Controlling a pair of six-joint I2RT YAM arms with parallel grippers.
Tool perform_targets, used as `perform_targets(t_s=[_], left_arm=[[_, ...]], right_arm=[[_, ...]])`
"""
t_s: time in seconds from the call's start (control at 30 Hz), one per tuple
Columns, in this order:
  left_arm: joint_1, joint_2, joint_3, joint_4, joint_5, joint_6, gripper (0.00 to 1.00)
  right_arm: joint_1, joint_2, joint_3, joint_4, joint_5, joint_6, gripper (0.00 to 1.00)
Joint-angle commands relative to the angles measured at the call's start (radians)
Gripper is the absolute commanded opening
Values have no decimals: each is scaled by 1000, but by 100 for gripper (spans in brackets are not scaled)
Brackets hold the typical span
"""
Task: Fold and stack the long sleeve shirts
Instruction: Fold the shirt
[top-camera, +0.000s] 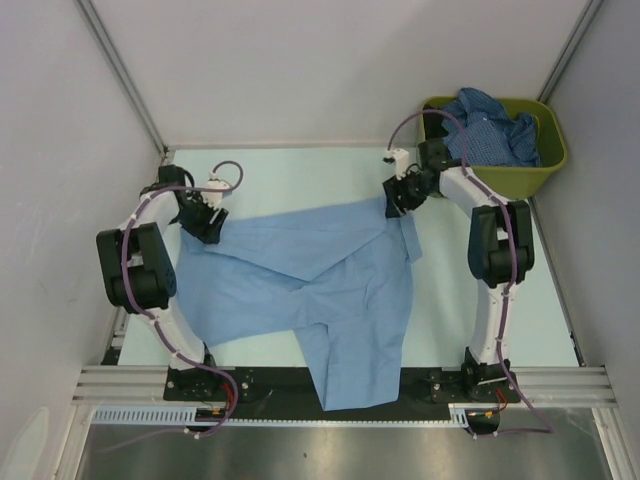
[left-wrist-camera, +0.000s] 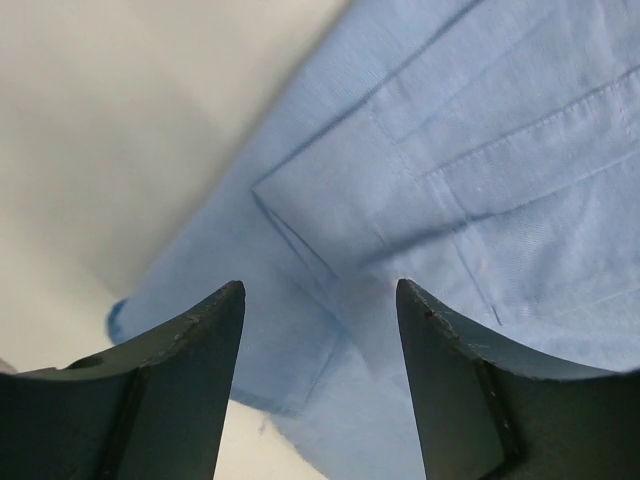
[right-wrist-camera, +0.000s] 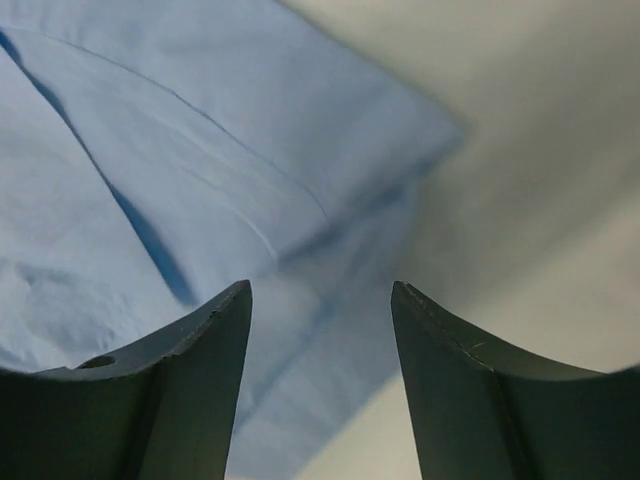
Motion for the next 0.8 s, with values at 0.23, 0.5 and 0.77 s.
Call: perform_targets(t_s=[0.23,0.5,0.77], left_arm=[[89,-126,-49,-124,166,100,70],[90,-649,-538,-348,128,499,70],[86,-923,-798,-345,-16,593,73]], right_arm=[[-105,-305,-254,-51,-170,17,61],[51,-742,-632,-246,-120,-372,64],[336,-842,-812,-151,30,-307,69]])
